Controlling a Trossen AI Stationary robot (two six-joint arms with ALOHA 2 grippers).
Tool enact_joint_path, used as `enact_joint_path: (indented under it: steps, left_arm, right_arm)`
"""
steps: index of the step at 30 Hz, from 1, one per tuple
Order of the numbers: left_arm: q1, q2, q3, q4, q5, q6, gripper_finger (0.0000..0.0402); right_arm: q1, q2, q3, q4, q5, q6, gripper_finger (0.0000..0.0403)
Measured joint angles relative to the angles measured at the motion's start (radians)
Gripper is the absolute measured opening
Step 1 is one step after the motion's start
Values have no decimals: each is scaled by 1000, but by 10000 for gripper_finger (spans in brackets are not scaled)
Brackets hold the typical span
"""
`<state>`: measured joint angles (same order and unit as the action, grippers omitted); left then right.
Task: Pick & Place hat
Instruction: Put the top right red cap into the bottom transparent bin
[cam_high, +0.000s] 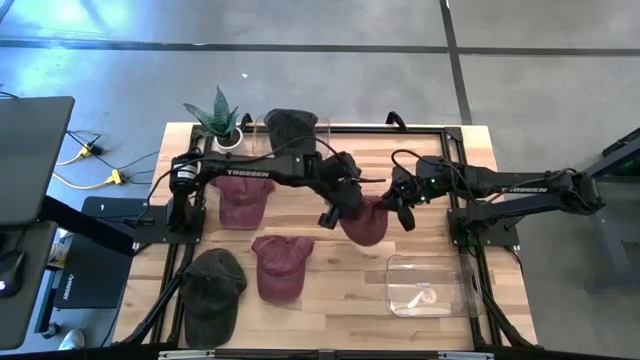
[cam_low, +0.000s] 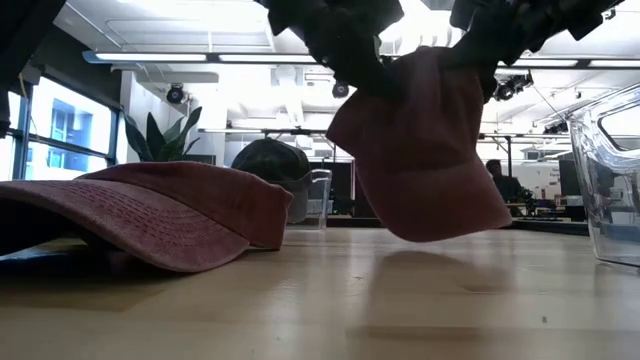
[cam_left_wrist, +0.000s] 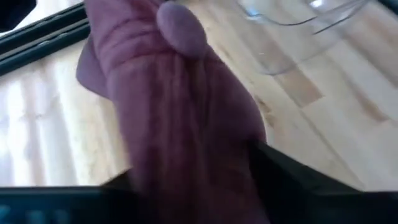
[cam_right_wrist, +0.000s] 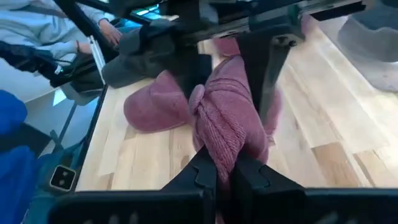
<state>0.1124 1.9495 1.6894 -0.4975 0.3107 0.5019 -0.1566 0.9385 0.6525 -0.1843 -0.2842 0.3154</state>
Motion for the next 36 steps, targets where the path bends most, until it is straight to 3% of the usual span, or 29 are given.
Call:
enact_joint_path:
  steps: [4, 6, 10, 15, 21, 28, 31, 36]
  left_arm:
    - [33, 0, 0, -2, 170, 27, 51]
    - [51, 0, 0, -10, 259, 40, 14]
    - [85, 0, 0, -24, 431, 72, 23]
    - [121, -44, 2, -26, 613, 101, 3]
    - [133, -50, 0, -35, 639, 103, 7]
    - [130, -50, 0, -29, 642, 103, 7]
    - [130, -50, 0, -27, 636, 103, 7]
    - [130, -50, 0, -27, 602, 103, 7]
  right_arm:
    - [0, -6, 0, 0, -44, 6, 16]
    - [0, -10, 0, 0, -71, 19, 11]
    - [0, -21, 0, 3, -165, 25, 6]
    - [0, -26, 0, 42, -325, -21, 24]
    - [-2, -32, 0, 92, -410, -96, 115]
    - [6, -3, 0, 76, -258, -378, 225]
    - [6, 48, 0, 70, -266, -450, 238]
    - [6, 120, 0, 101, -459, -447, 214]
